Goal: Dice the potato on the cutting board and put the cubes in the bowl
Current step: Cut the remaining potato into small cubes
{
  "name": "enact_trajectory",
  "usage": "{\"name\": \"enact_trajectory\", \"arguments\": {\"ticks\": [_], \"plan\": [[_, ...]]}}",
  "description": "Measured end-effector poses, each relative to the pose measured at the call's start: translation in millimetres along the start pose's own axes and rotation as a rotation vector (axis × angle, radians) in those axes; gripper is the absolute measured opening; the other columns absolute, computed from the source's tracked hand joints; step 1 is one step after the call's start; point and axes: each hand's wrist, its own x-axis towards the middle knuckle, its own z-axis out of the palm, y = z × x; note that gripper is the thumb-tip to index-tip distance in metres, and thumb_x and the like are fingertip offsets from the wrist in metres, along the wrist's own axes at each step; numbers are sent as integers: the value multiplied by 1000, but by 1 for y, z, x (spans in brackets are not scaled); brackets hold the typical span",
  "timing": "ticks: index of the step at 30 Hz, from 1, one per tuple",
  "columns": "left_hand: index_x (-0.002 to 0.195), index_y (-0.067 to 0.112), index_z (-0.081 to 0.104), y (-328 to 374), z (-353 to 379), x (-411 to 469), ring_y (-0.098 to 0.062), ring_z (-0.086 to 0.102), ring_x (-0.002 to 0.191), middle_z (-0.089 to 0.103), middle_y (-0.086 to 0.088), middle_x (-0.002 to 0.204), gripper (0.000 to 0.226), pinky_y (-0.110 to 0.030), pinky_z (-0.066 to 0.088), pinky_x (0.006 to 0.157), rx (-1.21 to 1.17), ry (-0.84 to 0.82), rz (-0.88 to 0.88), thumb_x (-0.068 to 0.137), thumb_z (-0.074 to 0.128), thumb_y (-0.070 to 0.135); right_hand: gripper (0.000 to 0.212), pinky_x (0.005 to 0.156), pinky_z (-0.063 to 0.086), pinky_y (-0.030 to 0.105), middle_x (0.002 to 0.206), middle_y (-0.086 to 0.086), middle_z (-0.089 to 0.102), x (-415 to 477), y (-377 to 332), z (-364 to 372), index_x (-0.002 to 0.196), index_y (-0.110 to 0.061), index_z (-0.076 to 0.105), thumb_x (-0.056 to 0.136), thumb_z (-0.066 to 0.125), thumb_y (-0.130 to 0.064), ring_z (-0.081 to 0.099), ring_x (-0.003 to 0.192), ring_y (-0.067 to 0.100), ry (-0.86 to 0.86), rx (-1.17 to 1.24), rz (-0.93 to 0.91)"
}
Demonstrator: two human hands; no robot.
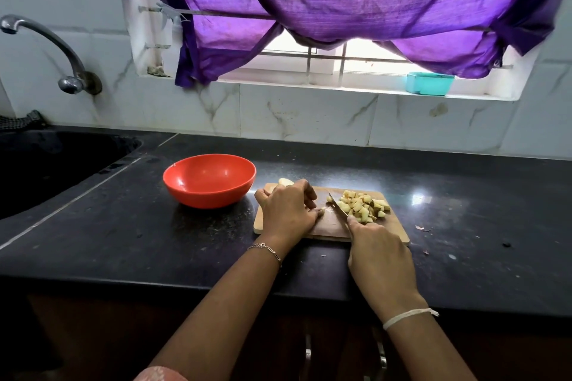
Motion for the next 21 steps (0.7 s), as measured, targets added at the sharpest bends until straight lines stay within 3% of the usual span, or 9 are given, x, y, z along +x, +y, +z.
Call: {"name": "enact_trajectory", "arguments": {"ticks": [5, 11, 17, 21], "plan": [[95, 32, 63, 0, 0, 0, -8, 53, 105, 71, 17, 89, 22, -34, 16, 80, -8, -17, -7, 80, 70, 45, 45, 79, 55, 34, 106, -1, 63, 3, 8, -2, 139, -26, 47, 97, 39, -10, 61, 105, 21, 0, 0, 22], [93, 32, 65, 2, 6, 5, -5, 56, 102, 71, 18, 87, 18, -32, 8, 71, 8, -33, 36, 81, 68, 45, 45, 80, 52, 32, 114, -2, 61, 2, 11, -7, 140, -27, 45, 98, 39, -12, 61, 104, 19, 15, 11, 23], [91, 33, 65, 12, 18, 18, -8, 58, 102, 71, 16, 88, 11, -40, 19, 93, -1, -87, 79, 84, 67, 41, 48, 79, 52, 33, 115, -1, 61, 1, 15, -8, 143, -30, 42, 98, 40, -14, 63, 101, 20, 11, 32, 43], [90, 32, 65, 21, 27, 27, -8, 60, 99, 71, 15, 88, 12, -38, 20, 87, 3, -96, 102, 83, 67, 42, 48, 80, 51, 31, 123, -2, 56, -1, 17, -11, 144, -31, 40, 99, 40, -16, 62, 102, 19, 14, 50, 52]]}}
